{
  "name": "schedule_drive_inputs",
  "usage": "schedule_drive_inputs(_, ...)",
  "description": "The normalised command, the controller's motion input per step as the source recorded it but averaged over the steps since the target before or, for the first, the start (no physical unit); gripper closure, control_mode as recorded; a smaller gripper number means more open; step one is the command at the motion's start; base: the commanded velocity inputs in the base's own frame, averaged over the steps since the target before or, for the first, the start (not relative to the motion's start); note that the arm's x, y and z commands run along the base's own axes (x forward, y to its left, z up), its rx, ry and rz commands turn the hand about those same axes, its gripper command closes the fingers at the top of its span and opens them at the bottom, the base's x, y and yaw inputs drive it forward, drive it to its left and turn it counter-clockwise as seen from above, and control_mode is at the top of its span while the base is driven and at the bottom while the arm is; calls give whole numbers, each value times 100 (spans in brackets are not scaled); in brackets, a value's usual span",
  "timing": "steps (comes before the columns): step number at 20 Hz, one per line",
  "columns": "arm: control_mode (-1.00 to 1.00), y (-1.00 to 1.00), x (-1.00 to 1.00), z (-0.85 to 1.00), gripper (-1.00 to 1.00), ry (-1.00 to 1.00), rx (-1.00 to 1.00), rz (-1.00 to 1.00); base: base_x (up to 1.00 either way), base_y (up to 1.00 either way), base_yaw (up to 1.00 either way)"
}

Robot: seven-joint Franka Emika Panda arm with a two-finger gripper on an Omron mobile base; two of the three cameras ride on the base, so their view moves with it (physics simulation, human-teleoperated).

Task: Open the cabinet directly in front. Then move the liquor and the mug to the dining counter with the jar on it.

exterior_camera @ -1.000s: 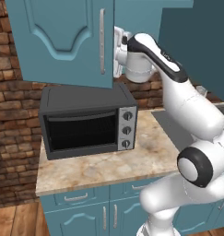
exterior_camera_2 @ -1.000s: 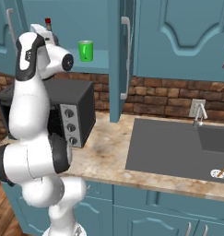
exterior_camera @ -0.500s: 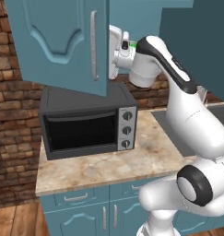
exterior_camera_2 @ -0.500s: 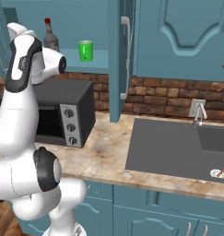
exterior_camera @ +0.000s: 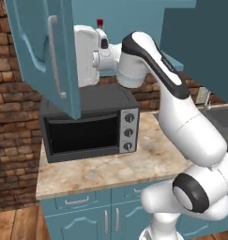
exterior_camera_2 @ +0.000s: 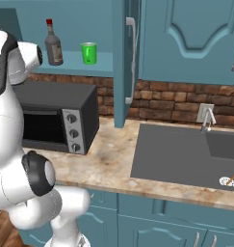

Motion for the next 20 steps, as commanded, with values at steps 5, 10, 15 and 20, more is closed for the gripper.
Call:
schedule_drive_inputs(5, -100, 100, -87, -10, -100, 0, -9, 30, 0, 0, 0)
schedule_drive_inputs(10, -100, 78, 1, -15, -100, -1, -4, 5, 0, 0, 0)
schedule_drive_inputs(15, -100, 8, 0, 0, -100, -1, -1, -3, 0, 0, 0)
schedule_drive_inputs(20, -100, -2, -26, 0, -100, -3, 0, -6, 0, 0, 0)
